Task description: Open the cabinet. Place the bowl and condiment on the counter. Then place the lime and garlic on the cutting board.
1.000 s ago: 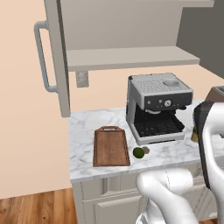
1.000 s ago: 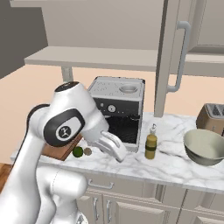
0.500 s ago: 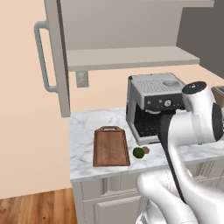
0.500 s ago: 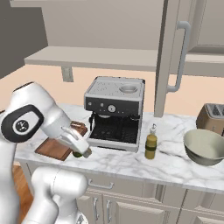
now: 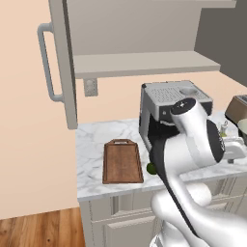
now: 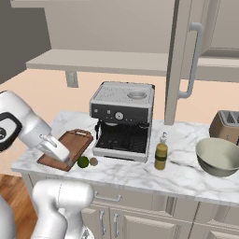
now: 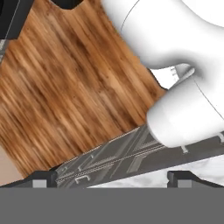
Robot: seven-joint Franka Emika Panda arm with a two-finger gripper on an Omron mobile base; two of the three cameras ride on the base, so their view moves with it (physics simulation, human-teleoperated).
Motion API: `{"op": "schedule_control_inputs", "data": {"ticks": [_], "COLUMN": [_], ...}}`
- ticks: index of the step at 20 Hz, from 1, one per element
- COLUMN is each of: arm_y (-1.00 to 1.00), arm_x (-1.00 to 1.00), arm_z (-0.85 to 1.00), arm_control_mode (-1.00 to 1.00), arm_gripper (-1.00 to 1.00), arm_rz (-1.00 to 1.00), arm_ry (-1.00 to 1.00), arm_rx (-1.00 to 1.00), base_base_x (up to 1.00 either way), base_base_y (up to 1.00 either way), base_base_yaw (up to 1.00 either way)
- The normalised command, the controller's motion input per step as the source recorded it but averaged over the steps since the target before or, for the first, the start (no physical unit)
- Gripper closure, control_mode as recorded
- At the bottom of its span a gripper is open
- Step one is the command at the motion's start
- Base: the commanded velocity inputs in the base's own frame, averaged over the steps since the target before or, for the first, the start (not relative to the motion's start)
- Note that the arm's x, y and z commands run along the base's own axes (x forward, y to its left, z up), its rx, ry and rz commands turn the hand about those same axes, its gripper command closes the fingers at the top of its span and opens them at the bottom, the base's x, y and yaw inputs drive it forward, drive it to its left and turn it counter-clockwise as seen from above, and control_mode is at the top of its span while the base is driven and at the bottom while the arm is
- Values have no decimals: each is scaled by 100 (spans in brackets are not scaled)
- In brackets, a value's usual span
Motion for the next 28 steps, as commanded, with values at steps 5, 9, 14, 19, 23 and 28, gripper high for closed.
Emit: {"op": "schedule_control_inputs", "data": {"ticks": [5, 9, 14, 19, 23, 28], "arm_y": [28, 52, 50, 35, 21, 2], "arm_x": [11, 9, 10, 28, 39, 42], "arm_z": [-3, -7, -5, -2, -10, -26], "arm_control_mode": [-100, -100, -100, -100, -100, -100], "arm_gripper": [-100, -100, -100, -100, -100, -100], "arm_rz": [3, 0, 0, 0, 0, 0], "arm_ry": [1, 4, 3, 3, 1, 0], "arm_rx": [0, 0, 0, 0, 0, 0], "base_base_x": [0, 0, 0, 0, 0, 0], "base_base_y": [0, 0, 0, 0, 0, 0], "base_base_yaw": [0, 0, 0, 0, 0, 0]}}
